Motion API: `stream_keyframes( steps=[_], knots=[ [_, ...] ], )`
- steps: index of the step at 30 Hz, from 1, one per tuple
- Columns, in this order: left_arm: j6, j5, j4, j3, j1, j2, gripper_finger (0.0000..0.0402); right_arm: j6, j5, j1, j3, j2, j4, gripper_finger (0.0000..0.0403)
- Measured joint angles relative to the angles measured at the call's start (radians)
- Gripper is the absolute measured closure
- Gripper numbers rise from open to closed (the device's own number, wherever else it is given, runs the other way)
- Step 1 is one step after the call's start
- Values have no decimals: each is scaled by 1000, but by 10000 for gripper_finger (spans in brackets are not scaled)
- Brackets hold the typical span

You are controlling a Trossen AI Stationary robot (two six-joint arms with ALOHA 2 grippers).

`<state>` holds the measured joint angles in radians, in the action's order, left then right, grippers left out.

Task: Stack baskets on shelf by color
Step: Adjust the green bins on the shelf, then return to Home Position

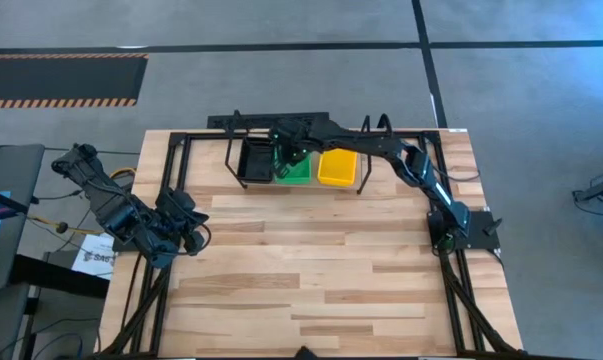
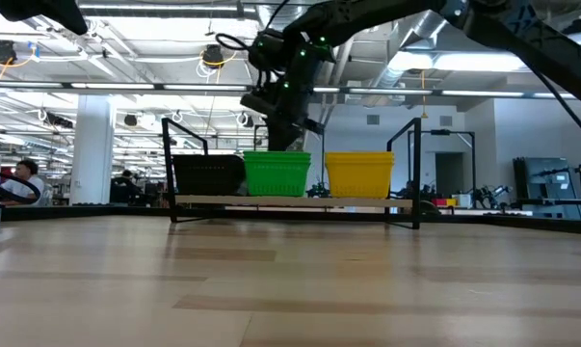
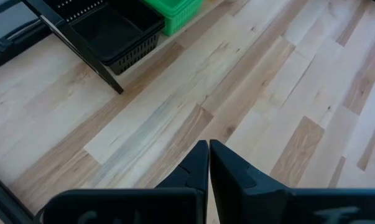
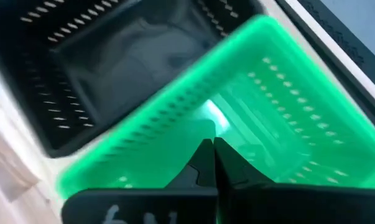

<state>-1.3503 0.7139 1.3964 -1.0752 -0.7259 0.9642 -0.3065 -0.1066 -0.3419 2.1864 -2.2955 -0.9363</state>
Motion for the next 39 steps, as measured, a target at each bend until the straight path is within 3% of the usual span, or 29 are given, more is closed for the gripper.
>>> stream_keyframes(
  steps=[17,27,39],
  knots=[
    [-4,0,-2,0,0,0,401,51,-32,-81,-14,-14,-15,403],
    [-16,0,-4,0,0,0,401,111,-69,-127,-18,-16,-128,403],
    [-16,7,-3,0,0,0,401,121,-76,-72,-18,-16,-131,403]
  ],
)
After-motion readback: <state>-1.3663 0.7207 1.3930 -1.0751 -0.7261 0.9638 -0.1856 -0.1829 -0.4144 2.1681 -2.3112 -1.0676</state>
